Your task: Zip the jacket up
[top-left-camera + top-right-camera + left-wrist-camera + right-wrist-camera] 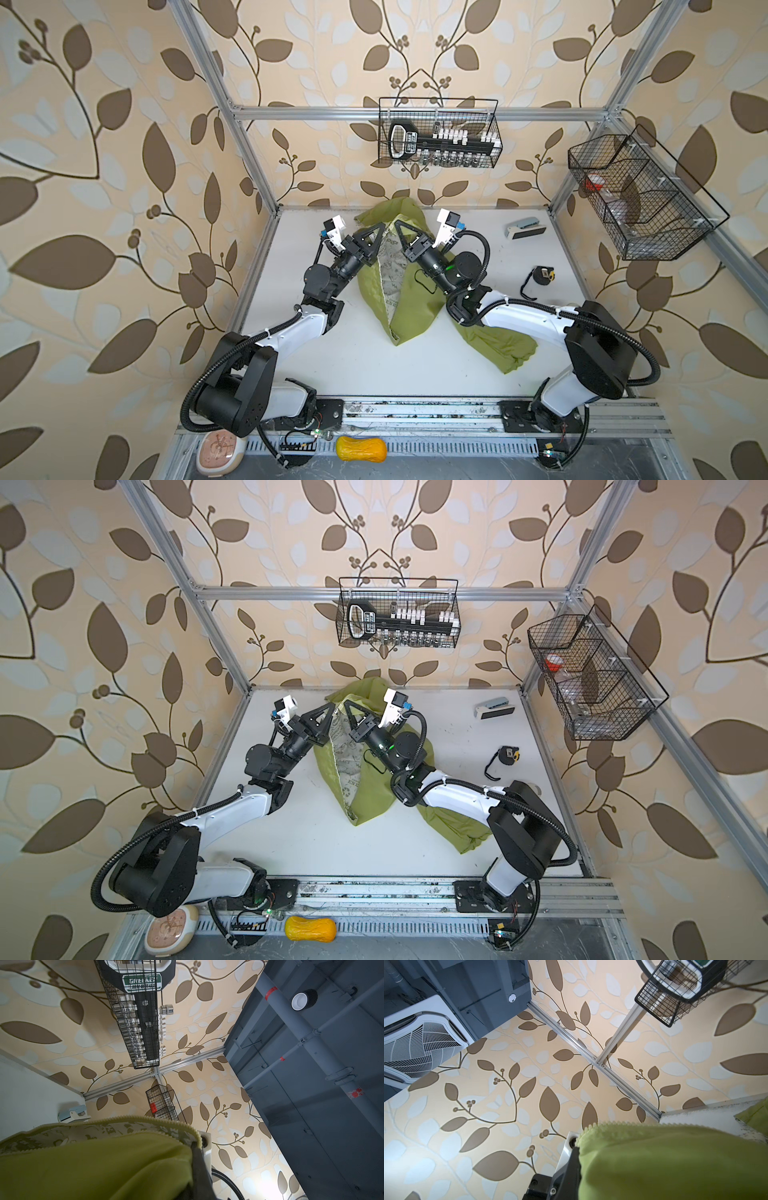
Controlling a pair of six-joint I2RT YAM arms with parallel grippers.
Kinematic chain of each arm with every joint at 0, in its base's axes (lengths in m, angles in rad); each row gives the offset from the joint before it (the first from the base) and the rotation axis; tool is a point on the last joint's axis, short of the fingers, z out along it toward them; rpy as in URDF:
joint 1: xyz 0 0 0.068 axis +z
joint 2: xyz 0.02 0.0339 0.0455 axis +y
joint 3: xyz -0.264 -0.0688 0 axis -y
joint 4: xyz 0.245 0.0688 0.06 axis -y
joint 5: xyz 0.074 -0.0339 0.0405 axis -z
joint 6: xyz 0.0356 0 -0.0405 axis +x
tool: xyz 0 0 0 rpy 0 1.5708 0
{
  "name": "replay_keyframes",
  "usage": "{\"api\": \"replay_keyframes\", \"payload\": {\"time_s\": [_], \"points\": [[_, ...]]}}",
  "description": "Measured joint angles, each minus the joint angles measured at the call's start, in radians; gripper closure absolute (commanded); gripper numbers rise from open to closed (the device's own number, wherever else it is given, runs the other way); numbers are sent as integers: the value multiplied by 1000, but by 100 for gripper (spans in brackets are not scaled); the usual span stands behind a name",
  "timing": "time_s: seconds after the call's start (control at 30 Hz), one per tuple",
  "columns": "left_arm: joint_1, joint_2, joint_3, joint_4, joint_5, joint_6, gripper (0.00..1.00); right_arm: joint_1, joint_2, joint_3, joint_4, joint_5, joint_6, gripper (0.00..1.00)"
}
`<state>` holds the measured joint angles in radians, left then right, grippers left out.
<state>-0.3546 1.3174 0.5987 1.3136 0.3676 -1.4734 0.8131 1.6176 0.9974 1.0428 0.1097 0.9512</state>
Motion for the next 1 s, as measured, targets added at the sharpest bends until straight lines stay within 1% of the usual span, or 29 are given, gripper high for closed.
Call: {"api": "replay_keyframes", "payload": {"time_s": [0.17,0.6,1.0], "points": [[0,0,0,2,0,-1,100,0,0,-10,10,-2,17,100],[0,0,0,8,0,-1,100,0,0,-10,16,24,17,100],[0,0,0,8,0,-1,100,4,0,-10,0,24,13,100]]}}
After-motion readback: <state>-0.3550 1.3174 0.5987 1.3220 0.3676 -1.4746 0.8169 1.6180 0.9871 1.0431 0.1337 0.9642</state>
